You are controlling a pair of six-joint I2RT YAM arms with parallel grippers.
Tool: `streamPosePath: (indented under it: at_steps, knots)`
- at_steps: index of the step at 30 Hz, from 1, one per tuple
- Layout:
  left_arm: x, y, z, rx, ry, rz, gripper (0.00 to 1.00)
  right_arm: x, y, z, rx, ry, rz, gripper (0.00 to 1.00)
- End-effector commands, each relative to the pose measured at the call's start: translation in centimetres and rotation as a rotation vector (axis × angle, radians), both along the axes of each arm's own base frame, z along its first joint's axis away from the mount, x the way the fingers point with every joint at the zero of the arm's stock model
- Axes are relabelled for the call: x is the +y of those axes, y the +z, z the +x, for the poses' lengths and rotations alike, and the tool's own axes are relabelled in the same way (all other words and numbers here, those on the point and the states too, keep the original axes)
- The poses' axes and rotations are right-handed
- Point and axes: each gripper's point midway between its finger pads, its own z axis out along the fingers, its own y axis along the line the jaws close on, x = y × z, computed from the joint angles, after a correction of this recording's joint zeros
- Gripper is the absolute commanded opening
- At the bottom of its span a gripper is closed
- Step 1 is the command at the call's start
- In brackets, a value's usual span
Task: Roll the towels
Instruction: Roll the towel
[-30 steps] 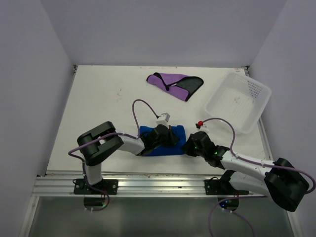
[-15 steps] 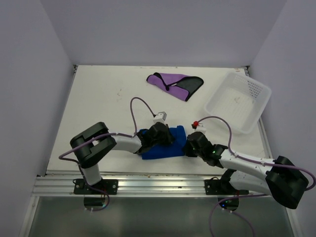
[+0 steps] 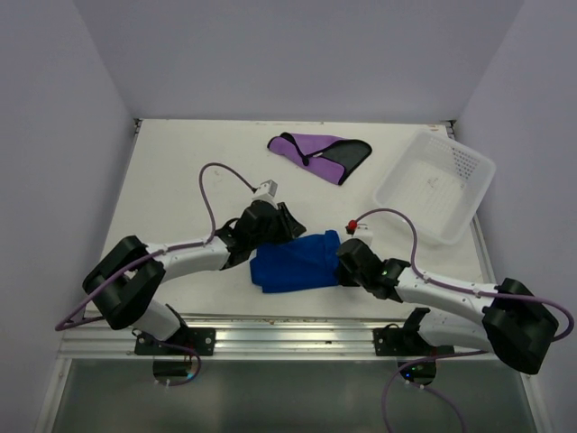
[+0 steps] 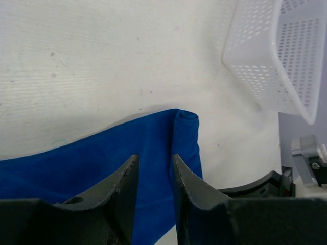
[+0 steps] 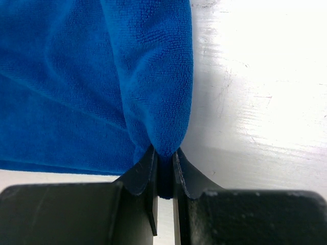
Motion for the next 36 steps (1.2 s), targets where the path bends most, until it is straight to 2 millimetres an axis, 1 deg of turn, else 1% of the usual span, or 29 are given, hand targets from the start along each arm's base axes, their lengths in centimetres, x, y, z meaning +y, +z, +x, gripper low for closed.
streamPosePath:
  at_steps: [1,2,3,4,5,6,7,8,9,10,11,12,14,15,16,18,19,21,22,23,25,26,28,29,30,32,34,36]
  knots:
    - [-2.6,4.4,-0.4,-0.055,-0.1,-0.169,0.34,-3.3,-1.7,-1.4,0.05,-0.022,-0.155,0.0]
    - [-3.1,5.3,-0.4,-0.079,-0.107,-0.227,0.3,-3.3,-1.8,-1.4,0.053,-0.026,-0.151,0.0]
    - [-3.4,5.7,-0.7,-0.079,-0.126,-0.258,0.29,-3.2,-1.8,-1.5,0.055,-0.024,-0.148,0.0]
    - [-3.7,5.5,-0.6,-0.071,-0.128,-0.279,0.26,-3.1,-1.8,-1.5,0.054,-0.027,-0.141,0.0]
    - [-4.3,6.2,-0.5,-0.088,-0.143,-0.309,0.24,-3.1,-1.8,-1.5,0.056,-0.028,-0.138,0.0]
    - [-4.8,5.2,-0.5,-0.065,-0.155,-0.303,0.22,-3.1,-1.8,-1.5,0.058,-0.032,-0.134,0.0]
    - [-5.4,5.5,-0.4,-0.068,-0.164,-0.324,0.19,-3.1,-2.0,-1.6,0.061,-0.034,-0.133,0.0]
    - [-5.9,5.3,-0.6,-0.06,-0.182,-0.334,0.18,-3.1,-2.0,-1.6,0.062,-0.038,-0.132,0.0]
    - [-6.6,4.0,-0.7,-0.036,-0.193,-0.327,0.17,-3.1,-2.0,-1.6,0.061,-0.041,-0.126,0.0]
    - [-7.2,4.4,-0.8,-0.038,-0.206,-0.353,0.15,-3.1,-2.0,-1.6,0.06,-0.045,-0.122,0.0]
    - [-7.7,3.4,-0.9,-0.017,-0.215,-0.347,0.15,-3.2,-2.1,-1.6,0.056,-0.052,-0.122,0.0]
    - [-7.9,3.0,-0.9,-0.008,-0.214,-0.349,0.14,-3.2,-2.1,-1.6,0.057,-0.061,-0.114,0.0]
    - [-8.7,3.2,-0.8,-0.005,-0.221,-0.38,0.12,-3.3,-2.2,-1.8,0.053,-0.063,-0.105,0.0]
    - [-9.1,2.3,-1.0,0.012,-0.229,-0.377,0.11,-3.3,-2.1,-1.7,0.047,-0.064,-0.101,0.0]
    - [-9.5,2.6,-0.7,0.007,-0.234,-0.387,0.11,-3.3,-2.1,-1.7,0.047,-0.065,-0.099,0.0]
    - [-10.1,2.0,-0.7,0.016,-0.243,-0.382,0.09,-3.4,-2.1,-1.8,0.048,-0.065,-0.104,0.0]
    - [-10.5,2.4,-0.5,0.007,-0.248,-0.39,0.08,-3.4,-2.0,-1.8,0.047,-0.063,-0.106,0.0]
    - [-11.0,2.2,-0.6,0.011,-0.256,-0.386,0.08,-3.6,-2.2,-1.9,0.053,-0.066,-0.114,0.0]
    - [-11.3,2.6,-0.4,0.002,-0.261,-0.388,0.08,-3.6,-2.2,-1.9,0.053,-0.065,-0.111,0.0]
    - [-11.6,2.0,-0.5,0.013,-0.267,-0.383,0.08,-3.6,-2.3,-1.9,0.054,-0.064,-0.114,0.0]
    - [-12.0,2.1,-0.3,0.014,-0.274,-0.386,0.08,-3.7,-2.3,-1.9,0.053,-0.068,-0.109,0.0]
    - [-12.1,1.6,-0.2,0.022,-0.272,-0.381,0.08,-3.6,-2.3,-2.0,0.053,-0.067,-0.109,0.0]
    - [-12.4,1.3,-0.1,0.026,-0.272,-0.375,0.08,-3.6,-2.2,-2.0,0.052,-0.076,-0.102,0.0]
    - [-12.5,0.7,0.0,0.036,-0.272,-0.367,0.07,-3.6,-2.1,-1.9,0.049,-0.076,-0.095,0.0]
    - [-12.7,0.7,0.1,0.036,-0.273,-0.369,0.07,-3.6,-2.0,-1.9,0.045,-0.079,-0.088,0.0]
    - [-12.9,-0.4,0.1,0.053,-0.275,-0.355,0.07,-3.9,-2.1,-2.1,0.042,-0.084,-0.096,0.0]
    - [-13.0,-1.1,0.2,0.059,-0.271,-0.345,0.07,-4.1,-1.9,-2.0,0.034,-0.088,-0.097,0.0]
    - [-13.0,-2.2,0.2,0.068,-0.261,-0.322,0.06,-4.4,-1.9,-2.1,0.034,-0.087,-0.108,0.0]
